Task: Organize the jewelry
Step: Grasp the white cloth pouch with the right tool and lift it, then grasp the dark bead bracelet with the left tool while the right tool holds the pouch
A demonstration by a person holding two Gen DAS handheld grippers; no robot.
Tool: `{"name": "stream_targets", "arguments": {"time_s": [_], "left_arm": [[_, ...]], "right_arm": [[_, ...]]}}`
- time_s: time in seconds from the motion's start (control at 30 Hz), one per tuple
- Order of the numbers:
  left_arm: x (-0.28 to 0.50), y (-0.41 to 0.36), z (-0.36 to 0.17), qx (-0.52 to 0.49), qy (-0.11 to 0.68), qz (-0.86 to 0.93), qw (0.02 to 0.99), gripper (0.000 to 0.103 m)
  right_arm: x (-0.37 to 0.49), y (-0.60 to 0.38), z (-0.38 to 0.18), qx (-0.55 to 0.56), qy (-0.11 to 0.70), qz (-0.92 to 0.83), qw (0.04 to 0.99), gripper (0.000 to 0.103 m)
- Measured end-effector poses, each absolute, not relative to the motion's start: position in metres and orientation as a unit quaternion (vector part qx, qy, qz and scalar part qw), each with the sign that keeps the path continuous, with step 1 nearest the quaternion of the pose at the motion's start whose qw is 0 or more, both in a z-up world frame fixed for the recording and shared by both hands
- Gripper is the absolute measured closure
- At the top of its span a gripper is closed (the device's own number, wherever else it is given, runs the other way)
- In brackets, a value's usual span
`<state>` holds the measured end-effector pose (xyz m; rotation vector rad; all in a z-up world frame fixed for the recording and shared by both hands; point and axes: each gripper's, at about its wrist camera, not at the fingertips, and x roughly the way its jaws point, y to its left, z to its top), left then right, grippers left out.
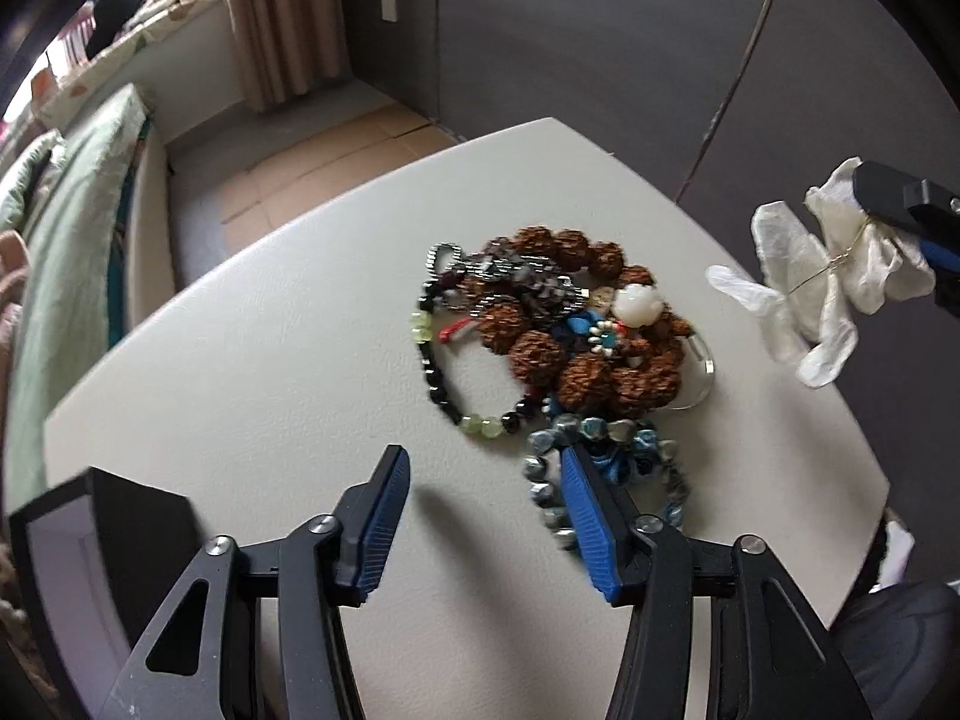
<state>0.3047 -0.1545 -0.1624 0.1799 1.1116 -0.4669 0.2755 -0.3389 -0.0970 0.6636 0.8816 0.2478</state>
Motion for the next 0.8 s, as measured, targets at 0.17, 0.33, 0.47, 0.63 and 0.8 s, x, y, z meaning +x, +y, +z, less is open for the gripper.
{"name": "stream_targets", "arguments": {"time_s": [0.17,0.33,0.47,0.63,0.8], "left_arm": [[0.301,-0.155,-0.163,0.075,0.526,-0.236,0.813,0.06],[0.291,-0.164,-0.165,0.089,0.517,-0.242,0.816,0.06],[0.286,-0.17,-0.164,0.095,0.515,-0.248,0.815,0.093],[0.286,-0.164,-0.161,0.069,0.514,-0.241,0.82,0.093],[0.273,-0.151,-0.127,0.038,0.477,-0.241,0.844,0.093]], "right_arm": [[0.276,-0.34,-0.097,0.316,0.418,0.117,0.844,0.088],[0.276,-0.339,-0.098,0.315,0.418,0.115,0.844,0.088],[0.279,-0.337,-0.101,0.313,0.423,0.112,0.843,0.088],[0.28,-0.334,-0.101,0.306,0.426,0.111,0.844,0.088],[0.28,-0.329,-0.099,0.307,0.422,0.118,0.845,0.088]]}}
